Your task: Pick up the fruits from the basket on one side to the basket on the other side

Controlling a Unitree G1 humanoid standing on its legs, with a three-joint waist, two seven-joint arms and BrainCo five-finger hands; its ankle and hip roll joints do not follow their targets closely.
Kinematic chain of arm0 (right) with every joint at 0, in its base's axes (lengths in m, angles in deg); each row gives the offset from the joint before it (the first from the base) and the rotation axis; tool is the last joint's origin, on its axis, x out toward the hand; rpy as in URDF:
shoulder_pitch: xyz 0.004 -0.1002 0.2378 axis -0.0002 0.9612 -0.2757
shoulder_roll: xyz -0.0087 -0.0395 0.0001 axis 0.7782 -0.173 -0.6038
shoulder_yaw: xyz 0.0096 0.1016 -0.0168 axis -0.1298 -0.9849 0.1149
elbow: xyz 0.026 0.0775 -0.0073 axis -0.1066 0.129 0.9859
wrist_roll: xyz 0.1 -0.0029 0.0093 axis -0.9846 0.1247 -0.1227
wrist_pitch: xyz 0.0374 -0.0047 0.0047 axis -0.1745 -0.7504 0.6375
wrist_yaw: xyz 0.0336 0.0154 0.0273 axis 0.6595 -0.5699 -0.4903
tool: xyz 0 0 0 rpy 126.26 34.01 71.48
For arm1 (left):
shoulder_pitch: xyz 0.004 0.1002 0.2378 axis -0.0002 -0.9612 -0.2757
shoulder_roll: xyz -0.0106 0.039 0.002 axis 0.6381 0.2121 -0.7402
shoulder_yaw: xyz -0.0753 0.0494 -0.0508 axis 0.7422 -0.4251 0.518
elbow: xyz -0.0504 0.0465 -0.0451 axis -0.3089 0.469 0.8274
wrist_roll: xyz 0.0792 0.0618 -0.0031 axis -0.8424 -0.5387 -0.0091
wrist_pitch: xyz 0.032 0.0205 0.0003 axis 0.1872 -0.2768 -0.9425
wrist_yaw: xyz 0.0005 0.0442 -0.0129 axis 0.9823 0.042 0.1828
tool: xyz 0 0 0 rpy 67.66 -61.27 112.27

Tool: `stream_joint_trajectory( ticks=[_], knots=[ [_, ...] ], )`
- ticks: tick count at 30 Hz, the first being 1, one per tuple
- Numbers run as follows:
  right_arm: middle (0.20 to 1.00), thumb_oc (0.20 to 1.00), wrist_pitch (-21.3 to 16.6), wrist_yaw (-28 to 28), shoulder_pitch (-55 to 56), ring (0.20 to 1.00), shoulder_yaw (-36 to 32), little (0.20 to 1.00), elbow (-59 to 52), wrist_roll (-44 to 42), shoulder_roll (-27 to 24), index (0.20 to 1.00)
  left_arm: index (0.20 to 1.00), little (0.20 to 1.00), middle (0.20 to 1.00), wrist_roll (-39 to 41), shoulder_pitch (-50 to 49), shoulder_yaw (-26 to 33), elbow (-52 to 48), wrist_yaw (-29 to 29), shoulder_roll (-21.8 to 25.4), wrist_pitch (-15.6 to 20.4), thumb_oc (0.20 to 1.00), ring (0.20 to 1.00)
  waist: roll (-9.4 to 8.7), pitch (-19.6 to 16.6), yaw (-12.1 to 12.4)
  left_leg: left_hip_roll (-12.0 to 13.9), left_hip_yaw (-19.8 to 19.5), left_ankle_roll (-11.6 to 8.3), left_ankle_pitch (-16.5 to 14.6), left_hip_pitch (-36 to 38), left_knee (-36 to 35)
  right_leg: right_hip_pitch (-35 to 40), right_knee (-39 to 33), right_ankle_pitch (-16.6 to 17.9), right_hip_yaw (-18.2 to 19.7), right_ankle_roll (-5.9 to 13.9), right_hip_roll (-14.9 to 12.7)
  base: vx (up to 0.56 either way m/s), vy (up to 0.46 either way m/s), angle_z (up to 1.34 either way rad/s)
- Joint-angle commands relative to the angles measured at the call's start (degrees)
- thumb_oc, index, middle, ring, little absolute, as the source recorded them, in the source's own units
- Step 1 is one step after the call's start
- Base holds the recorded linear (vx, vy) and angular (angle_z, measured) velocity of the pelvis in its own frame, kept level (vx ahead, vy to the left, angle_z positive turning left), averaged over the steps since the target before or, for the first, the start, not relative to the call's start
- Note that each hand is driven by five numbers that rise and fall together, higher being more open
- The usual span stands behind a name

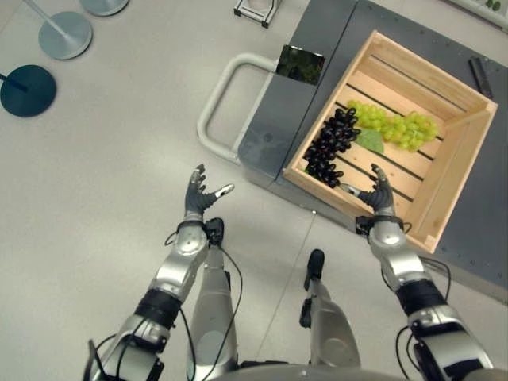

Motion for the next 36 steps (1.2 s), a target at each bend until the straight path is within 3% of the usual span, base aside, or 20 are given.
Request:
stream_joint_trajectory(
  ticks=[1, 14, 24, 36],
  knots=[
    [1.000, 1.000, -2.51, -1.46, -3.37, 1.000, -0.46, 1.000, 0.88, -4.67, -0.97, 1.000, 1.000, 1.000, 1.000, 1.01, 1.41, -0.19, -0.92, 0.21, -1.72, 2.89, 1.000, 1.000, 1.85, -0.50, 0.36, -4.23, 0.28, 3.15, -2.46, -0.17, -1.57, 0.01, 7.91, -11.70, 1.21, -0.94, -0.38, 0.00, 0.000, 0.00],
    [1.000, 1.000, -1.45, -0.85, -17.50, 1.000, 3.13, 1.000, 18.71, -14.38, -1.58, 1.000, 1.000, 1.000, 1.000, 3.36, 2.81, -4.53, -0.86, -0.49, -1.94, 2.69, 1.000, 1.000, 2.79, -0.50, 3.06, -4.74, -0.02, 3.31, -2.43, -0.93, -1.74, -0.35, 7.66, -11.17, 0.89, -0.92, -0.52, 0.00, 0.000, 0.00],
    [1.000, 1.000, 1.11, 0.69, -29.96, 1.000, 6.75, 1.000, 33.29, -15.46, -9.30, 1.000, 1.000, 1.000, 1.000, 4.70, 5.27, -8.22, -0.45, -0.99, -1.64, 3.02, 1.000, 1.000, 2.99, -0.50, 5.30, -5.08, -0.73, 3.16, -2.10, -3.31, -1.77, -1.57, 7.06, -10.79, -0.32, -0.69, -0.37, 0.02, -0.002, 0.05],
    [1.000, 1.000, 2.36, 0.98, -36.12, 1.000, 8.42, 1.000, 42.06, -15.17, -14.06, 1.000, 1.000, 1.000, 1.000, 4.65, 6.84, -10.37, -3.37, -0.73, -1.55, 3.44, 1.000, 1.000, 3.05, -0.50, 7.18, -5.21, -2.31, 3.10, -1.72, -7.07, -1.57, -3.65, 6.59, -10.70, -1.78, -0.55, 0.04, 0.02, -0.014, 0.08]
  ],
)
